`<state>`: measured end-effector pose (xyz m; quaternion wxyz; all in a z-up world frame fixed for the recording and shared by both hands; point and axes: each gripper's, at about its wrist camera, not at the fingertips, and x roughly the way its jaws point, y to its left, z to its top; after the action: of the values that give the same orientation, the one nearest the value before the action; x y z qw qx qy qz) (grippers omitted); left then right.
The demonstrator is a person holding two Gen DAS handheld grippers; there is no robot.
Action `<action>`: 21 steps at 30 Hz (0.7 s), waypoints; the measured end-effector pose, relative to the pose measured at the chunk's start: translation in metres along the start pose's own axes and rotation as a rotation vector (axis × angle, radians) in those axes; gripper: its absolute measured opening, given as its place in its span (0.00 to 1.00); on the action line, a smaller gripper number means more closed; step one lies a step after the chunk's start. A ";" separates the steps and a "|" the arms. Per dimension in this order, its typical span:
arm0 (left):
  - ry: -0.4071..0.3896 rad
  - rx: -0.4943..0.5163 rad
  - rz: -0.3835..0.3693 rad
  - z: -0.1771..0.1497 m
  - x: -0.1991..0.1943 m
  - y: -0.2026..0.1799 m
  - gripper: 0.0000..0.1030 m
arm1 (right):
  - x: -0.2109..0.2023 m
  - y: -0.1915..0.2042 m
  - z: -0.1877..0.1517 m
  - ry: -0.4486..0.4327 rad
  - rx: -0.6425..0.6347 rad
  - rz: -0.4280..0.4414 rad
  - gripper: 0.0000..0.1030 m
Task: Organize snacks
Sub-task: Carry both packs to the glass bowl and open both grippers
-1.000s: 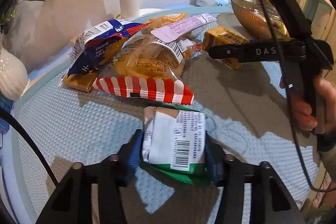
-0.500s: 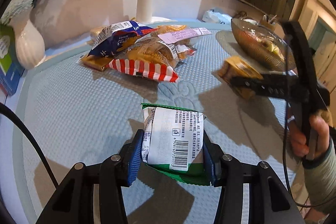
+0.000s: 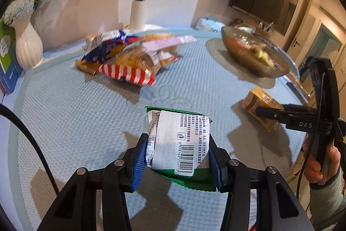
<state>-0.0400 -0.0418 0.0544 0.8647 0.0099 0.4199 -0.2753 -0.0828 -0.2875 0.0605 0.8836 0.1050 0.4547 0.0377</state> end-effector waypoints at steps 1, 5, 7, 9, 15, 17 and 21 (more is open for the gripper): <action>-0.005 0.002 -0.003 0.002 -0.002 -0.002 0.47 | -0.004 -0.002 0.001 -0.003 0.010 0.012 0.52; -0.024 0.029 -0.002 0.013 -0.008 -0.013 0.47 | -0.008 -0.007 0.001 0.016 0.040 0.016 0.52; -0.026 0.038 -0.004 0.016 -0.008 -0.018 0.47 | -0.006 -0.011 -0.002 0.022 0.051 0.022 0.52; -0.027 0.042 -0.009 0.019 -0.006 -0.022 0.47 | -0.005 -0.016 -0.005 0.028 0.065 0.019 0.52; -0.014 0.043 -0.031 0.025 0.003 -0.034 0.47 | -0.017 -0.036 -0.010 0.017 0.148 0.134 0.52; -0.010 0.045 -0.033 0.029 0.007 -0.040 0.47 | -0.026 -0.041 -0.008 -0.005 0.166 0.157 0.52; -0.028 0.053 -0.056 0.047 0.010 -0.055 0.47 | -0.053 -0.050 -0.001 -0.074 0.177 0.167 0.52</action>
<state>-0.0276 -0.1046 0.0887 0.8618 0.0170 0.4007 -0.3106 -0.1165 -0.3451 0.0910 0.8809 0.2211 0.4131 0.0669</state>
